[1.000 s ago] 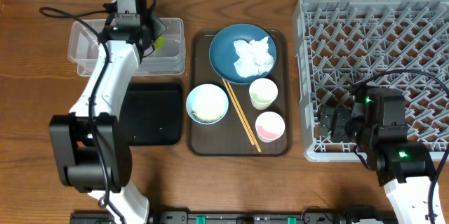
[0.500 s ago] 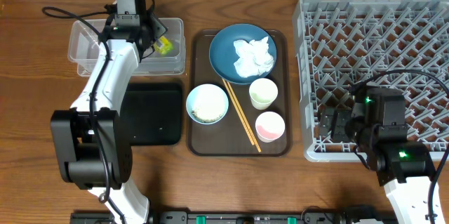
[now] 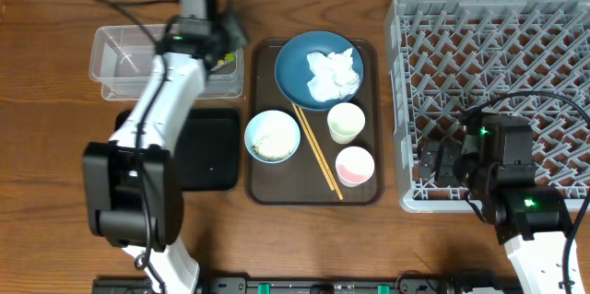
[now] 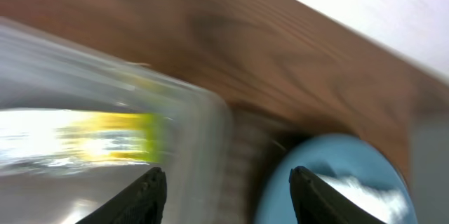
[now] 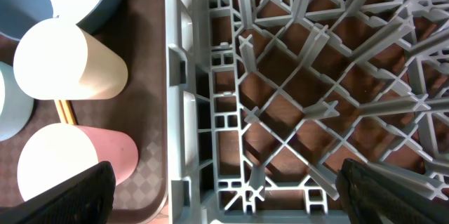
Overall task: Sort waste into correct bins and load items into the dishwasher rack
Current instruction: 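Return the left gripper to the plate and grasp the white tissue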
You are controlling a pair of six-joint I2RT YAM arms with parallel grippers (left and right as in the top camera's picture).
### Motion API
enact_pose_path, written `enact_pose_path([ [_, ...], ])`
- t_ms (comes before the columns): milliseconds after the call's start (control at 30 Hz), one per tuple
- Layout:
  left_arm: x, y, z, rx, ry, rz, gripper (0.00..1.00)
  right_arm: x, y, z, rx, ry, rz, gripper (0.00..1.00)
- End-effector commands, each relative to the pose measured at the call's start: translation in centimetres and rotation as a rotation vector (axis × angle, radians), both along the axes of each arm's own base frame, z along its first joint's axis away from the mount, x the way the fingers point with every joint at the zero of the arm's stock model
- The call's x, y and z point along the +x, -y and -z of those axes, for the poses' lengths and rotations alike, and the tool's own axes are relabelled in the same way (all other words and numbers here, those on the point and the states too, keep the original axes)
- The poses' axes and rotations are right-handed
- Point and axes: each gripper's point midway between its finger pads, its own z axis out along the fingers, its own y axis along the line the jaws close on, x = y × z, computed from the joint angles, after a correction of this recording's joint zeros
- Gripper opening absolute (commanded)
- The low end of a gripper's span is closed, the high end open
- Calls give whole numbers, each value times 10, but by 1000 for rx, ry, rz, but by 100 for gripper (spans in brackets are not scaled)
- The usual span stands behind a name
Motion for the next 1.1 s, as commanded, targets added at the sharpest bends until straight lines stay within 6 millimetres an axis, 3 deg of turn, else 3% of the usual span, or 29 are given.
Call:
enact_pose_path([
  [0,-14,65,-20,70,78,302,60,4,0,-11,-9,32,-8,99],
  [133,-27,108,-9,122,86,441,65,4,0,-11,-9,31,-8,99],
  [367,-31,147,27,126,59,513,68,4,0,-11,-9,31,-8,99],
  [700,-40,164,100,146,-63,556,68,4,0,-11,-9,31,-8,99],
  [967,-52,181,115,154,-90,596,68,4,0,-11,-9,32,-8,99],
  [1067,-56,184,123,157,-105,607,64,4,0,-11,-9,31,-8,99],
])
